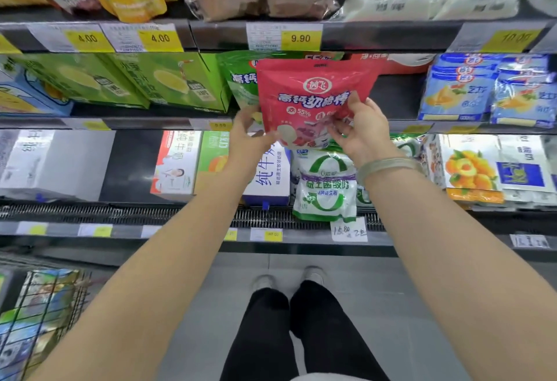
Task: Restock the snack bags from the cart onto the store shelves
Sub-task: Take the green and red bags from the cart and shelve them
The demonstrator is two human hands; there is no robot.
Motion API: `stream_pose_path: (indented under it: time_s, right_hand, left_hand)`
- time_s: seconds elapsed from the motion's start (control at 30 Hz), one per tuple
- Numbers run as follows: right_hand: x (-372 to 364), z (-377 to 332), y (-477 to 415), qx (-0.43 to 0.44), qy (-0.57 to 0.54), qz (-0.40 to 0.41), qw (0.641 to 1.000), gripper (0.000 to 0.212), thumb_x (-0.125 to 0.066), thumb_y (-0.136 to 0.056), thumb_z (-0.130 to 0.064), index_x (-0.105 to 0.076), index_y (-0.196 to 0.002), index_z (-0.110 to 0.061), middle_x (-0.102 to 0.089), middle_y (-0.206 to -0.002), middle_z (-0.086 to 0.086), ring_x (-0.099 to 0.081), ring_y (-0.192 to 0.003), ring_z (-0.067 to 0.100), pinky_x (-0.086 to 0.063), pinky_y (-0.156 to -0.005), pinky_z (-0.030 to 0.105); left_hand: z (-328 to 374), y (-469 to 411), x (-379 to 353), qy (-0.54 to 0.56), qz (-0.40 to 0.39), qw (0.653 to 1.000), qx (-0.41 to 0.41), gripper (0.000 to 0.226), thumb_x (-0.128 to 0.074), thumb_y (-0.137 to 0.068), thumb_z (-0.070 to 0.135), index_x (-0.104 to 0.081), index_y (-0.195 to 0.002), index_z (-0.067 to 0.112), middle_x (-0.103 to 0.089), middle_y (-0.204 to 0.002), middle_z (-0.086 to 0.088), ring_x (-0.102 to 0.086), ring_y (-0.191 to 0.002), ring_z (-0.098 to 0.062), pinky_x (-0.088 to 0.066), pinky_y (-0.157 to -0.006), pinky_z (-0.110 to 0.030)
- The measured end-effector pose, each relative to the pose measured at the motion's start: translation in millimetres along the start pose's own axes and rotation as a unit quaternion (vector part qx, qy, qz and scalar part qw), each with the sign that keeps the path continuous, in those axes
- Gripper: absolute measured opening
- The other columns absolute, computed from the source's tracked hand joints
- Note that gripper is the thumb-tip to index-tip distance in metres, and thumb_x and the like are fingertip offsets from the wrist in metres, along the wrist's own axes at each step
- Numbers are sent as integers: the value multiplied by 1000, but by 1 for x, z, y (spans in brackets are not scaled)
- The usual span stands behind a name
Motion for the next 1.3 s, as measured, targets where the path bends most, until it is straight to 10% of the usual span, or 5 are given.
stream_pose_path:
  time_s: [0.3,0.6,0.77,0.93,1.3]
  right_hand:
    - [-33,6,2,-6,67,-74,995,7,-58,-92,-23,-60,-94,-17,-67,-93,2,-63,-104,27,-50,-97,41]
    - [-62,27,-8,-67,69,-54,994,58,-50,-88,-53,-46,-126,-9,-57,-104,6,-60,-91,30,-51,-85,40]
    - [-86,30,-17,-81,15,-94,992,48,-44,-92,-52,-44,-117,-11,-59,-96,13,-66,-91,36,-53,-90,50]
    - [-79,36,-21,-76,109,-99,986,44,-36,-95,-51,-47,-114,-12,-64,-96,10,-67,-81,28,-53,-60,36]
    - [-87,43,-19,-73,182,-135,971,29,-44,-99,-28,-47,-118,-6,-60,-105,10,-62,-95,24,-48,-85,40]
  left_hand:
    - [20,-16,31,111,98,986,-73,22,-56,-89,-2,-54,-81,18,-60,-80,-2,-55,-78,-21,-50,-82,-47]
    - [38,-59,13,123,74,988,-53,13,-46,-92,-2,-48,-93,10,-56,-77,-3,-53,-63,-9,-51,-68,-34]
    - [42,-77,19,48,130,989,-47,13,-45,-93,1,-51,-101,9,-62,-105,-17,-57,-92,-20,-50,-96,-41]
    - [42,-77,22,-4,182,982,-48,7,-40,-96,2,-42,-100,8,-55,-104,-9,-50,-93,-15,-39,-78,-18]
    - [14,-50,41,55,302,952,8,28,-69,-81,16,-46,-94,5,-57,-94,-9,-58,-74,-22,-49,-67,-30]
Point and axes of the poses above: each hand's wrist, its own y-axis away from the middle knuckle, its own x-axis out of the back of the hand, z = x × y, the point moved 10 cm from there along -y, towards the middle knuckle
